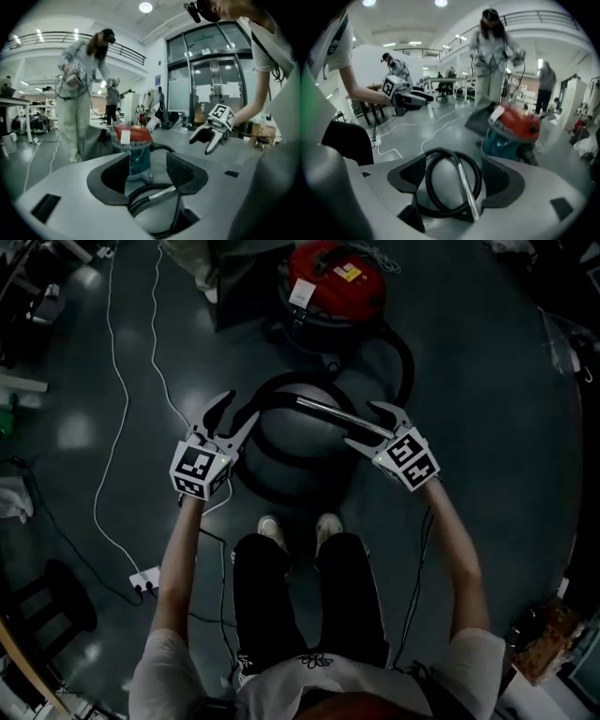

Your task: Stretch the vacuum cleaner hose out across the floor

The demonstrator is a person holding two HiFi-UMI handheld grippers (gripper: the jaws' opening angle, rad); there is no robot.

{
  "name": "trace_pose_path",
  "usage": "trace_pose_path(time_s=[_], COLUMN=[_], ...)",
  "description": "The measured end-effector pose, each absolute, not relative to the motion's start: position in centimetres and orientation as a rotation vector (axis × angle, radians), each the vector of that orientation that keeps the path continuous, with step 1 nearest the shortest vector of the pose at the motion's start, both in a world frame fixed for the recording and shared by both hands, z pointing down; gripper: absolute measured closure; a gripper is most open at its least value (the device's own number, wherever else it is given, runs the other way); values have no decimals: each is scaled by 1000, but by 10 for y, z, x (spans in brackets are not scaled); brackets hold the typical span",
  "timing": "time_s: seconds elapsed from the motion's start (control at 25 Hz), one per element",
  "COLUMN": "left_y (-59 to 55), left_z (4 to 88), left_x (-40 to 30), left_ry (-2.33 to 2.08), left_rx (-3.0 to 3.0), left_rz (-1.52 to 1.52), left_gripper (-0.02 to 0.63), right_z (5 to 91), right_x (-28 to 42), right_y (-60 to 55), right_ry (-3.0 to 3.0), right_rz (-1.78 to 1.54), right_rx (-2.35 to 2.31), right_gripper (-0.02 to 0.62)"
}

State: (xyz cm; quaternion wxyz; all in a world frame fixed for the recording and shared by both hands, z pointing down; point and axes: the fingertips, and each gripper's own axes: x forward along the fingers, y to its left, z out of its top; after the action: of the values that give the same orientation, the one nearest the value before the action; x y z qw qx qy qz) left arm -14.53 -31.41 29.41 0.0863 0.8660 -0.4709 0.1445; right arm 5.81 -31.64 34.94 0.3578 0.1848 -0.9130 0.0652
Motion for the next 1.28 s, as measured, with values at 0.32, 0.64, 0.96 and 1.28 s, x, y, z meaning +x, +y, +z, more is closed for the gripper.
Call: trace_pose_path(time_s=[0.32,0.64,0.96,1.28], left_y=[-322,-296,-303,-287], left_z=[596,652,612,499], left_x=[-111,-108,-84,-42], left_ry=[-1119,-1119,-1160,-1230], left_rx=[2785,2781,3016,3333], left_rz=[746,918,1063,1387], left_gripper=[379,379,379,360], right_z=[675,752,689,479], right_x=[139,141,119,81], right_y=[-361,-371,-338,-336], right_ry=[-2015,-1886,-1828,-1615], right_rz=[176,458,-248,-1233], right_rx=[209,258,308,488], right_gripper=[236,259,410,411])
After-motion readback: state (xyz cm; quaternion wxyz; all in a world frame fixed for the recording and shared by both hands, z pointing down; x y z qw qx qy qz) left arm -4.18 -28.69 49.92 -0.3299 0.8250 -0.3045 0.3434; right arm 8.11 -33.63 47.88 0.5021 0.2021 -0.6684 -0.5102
